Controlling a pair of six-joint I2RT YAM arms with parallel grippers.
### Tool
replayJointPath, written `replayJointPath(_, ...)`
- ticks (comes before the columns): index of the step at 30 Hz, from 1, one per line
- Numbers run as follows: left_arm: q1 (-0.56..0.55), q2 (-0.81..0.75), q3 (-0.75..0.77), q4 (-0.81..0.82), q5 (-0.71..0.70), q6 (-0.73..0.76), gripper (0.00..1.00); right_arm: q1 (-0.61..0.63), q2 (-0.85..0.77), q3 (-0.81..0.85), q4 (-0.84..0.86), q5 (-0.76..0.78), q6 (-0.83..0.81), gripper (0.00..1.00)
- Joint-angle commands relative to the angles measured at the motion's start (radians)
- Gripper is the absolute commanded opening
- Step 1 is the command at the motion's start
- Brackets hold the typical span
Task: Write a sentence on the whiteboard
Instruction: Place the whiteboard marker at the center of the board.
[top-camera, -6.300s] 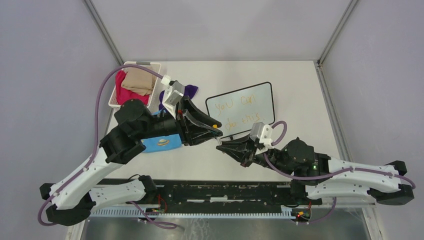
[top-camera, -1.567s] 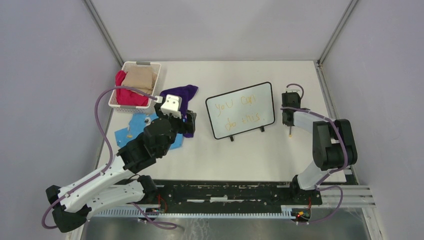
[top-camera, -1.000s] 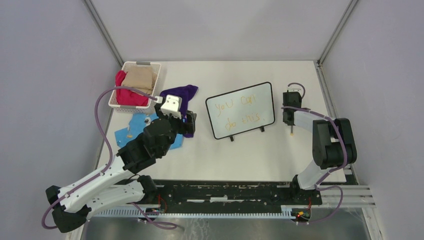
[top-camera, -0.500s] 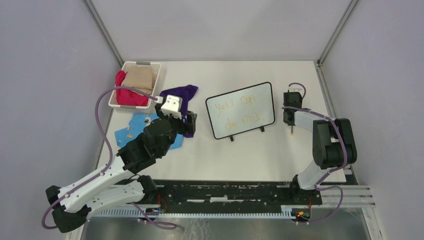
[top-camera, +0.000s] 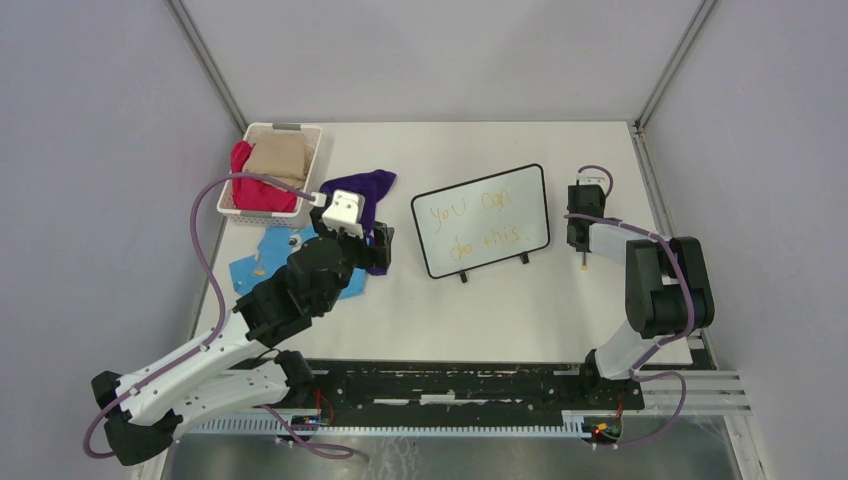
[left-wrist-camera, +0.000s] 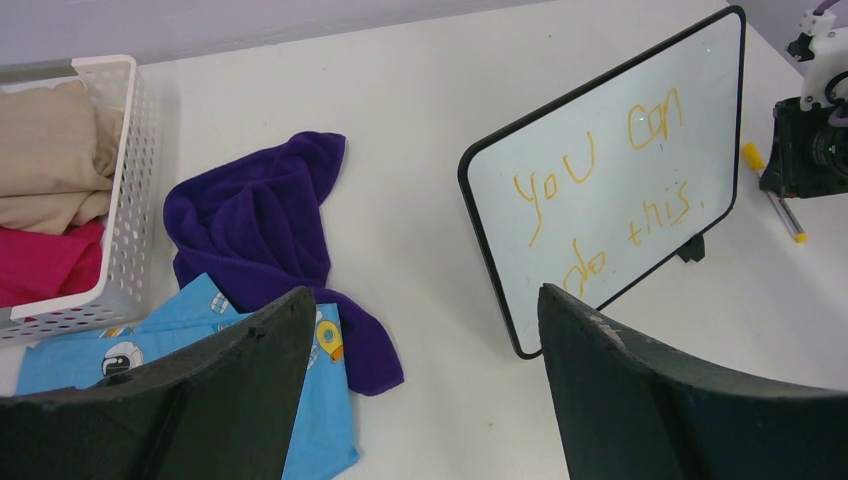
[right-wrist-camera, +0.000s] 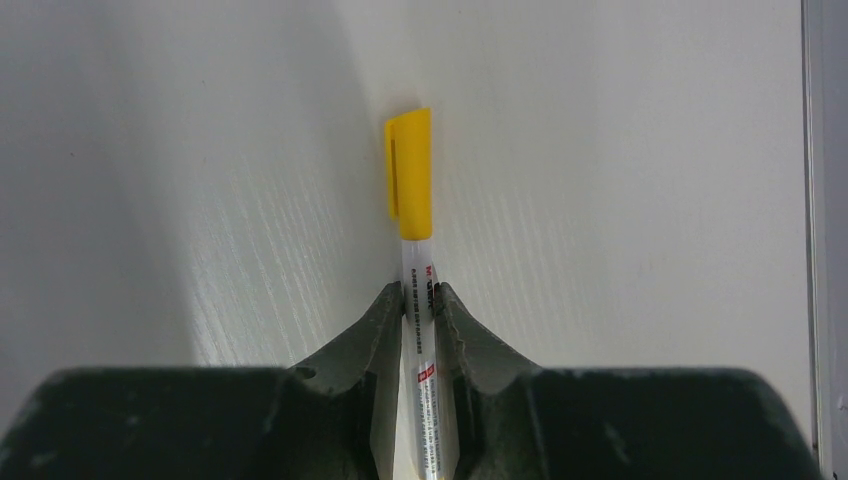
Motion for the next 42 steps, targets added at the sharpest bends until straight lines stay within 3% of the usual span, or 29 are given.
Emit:
replayJointPath(1,-0.003,-0.014,0.005,0.045,-0.002,0.006,0.87,-0.009,0.01,-0.03,-0.034,-0.032,0.009,0.23)
replayJointPath(12,-0.003,-0.017,0.006,0.044,-0.006,0.007,0.87,-0.01,0.005,-0.038,-0.032,-0.032,0.009,0.24)
replayJointPath(22,-0.008,-0.016,0.005,0.044,-0.01,0.007,0.87,-0.01,-0.063,-0.035,-0.032,-0.02,0.032,0.41)
replayJointPath(42,-0.018,-0.026,0.001,0.042,-0.041,0.015,0.87,-0.009,-0.12,-0.056,-0.005,-0.047,0.05,0.46)
